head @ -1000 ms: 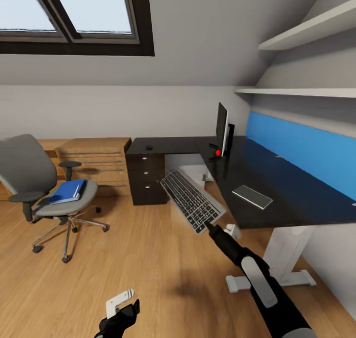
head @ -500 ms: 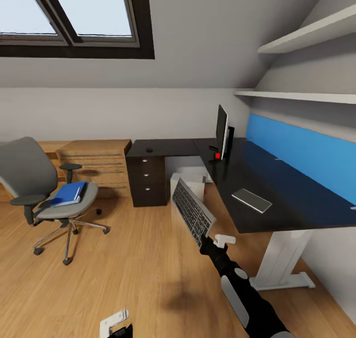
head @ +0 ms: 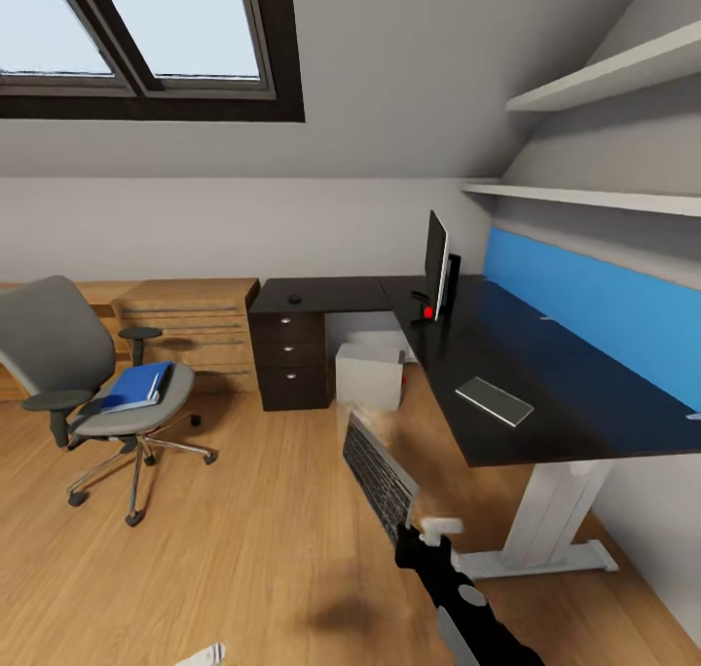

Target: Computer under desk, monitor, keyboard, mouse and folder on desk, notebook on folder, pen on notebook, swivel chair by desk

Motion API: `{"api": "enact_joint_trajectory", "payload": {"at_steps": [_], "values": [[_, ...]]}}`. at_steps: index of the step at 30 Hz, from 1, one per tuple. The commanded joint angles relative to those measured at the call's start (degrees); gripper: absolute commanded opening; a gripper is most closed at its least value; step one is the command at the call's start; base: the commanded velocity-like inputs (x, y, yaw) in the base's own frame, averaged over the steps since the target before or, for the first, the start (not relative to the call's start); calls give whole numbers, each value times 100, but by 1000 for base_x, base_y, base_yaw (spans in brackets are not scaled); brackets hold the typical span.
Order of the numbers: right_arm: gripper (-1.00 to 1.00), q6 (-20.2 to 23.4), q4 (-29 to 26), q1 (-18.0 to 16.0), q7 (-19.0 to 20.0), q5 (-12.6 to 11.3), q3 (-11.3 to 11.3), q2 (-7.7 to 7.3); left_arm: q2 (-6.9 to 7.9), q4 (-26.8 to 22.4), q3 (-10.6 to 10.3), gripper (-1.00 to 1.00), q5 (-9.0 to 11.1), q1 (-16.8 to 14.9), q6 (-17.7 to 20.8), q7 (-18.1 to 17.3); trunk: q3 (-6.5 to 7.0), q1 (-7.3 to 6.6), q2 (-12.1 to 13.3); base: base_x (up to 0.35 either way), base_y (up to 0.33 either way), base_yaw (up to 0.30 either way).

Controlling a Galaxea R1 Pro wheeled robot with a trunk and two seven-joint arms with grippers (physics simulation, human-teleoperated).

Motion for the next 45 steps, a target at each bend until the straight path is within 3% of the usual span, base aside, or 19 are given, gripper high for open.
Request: {"api": "enact_joint_trajectory", "payload": {"at_steps": [1, 2, 3, 4, 7, 17, 27, 30, 34, 45], "values": [[-100, -144, 41, 114, -30, -46, 25, -3, 20, 23, -13, 100, 43, -2, -26, 33, 14, -23, 38, 0, 0, 0], [-100, -786, 315, 316, -56, -52, 29, 6, 59, 58, -13, 100, 48, -2, -71, 33, 32, -45, 78, 0, 0, 0], [-100, -952, 385, 346, -62, -55, 30, 9, 68, 62, -13, 100, 49, -2, -75, 33, 50, -67, 118, 0, 0, 0], [-100, -1446, 615, 415, -69, -64, 32, 18, 101, 69, -13, 100, 50, -2, -84, 37, 68, -89, 158, 0, 0, 0], [-100, -2070, 996, 463, -68, -79, 34, 31, 132, 94, -12, 100, 55, -2, -85, 50, 122, -155, 279, 0, 0, 0], [-100, -3126, 2228, 486, -60, -62, 27, 49, 129, 572, -31, 100, 38, -2, -82, 51, 301, -374, 680, 0, 0, 0], [-100, -3376, 2507, 487, -51, -61, 37, 54, 97, 803, -46, 100, 9, -2, -84, 50, 481, -594, 1081, 0, 0, 0], [-100, -3371, 2746, 487, -48, -46, 47, 242, 103, 813, -48, 100, 7, -2, -84, 50, 535, -660, 1201, 0, 0, 0], [-100, -3384, 2794, 487, -47, -54, 43, 285, 101, 810, -48, 100, 34, -2, -84, 87, 606, -748, 1362, 0, 0, 0], [-100, -3401, 2796, 487, -47, -83, 43, 287, 51, 805, -49, 100, 50, -2, -51, 59, 804, -989, 1803, -104, 75, 0]]}}
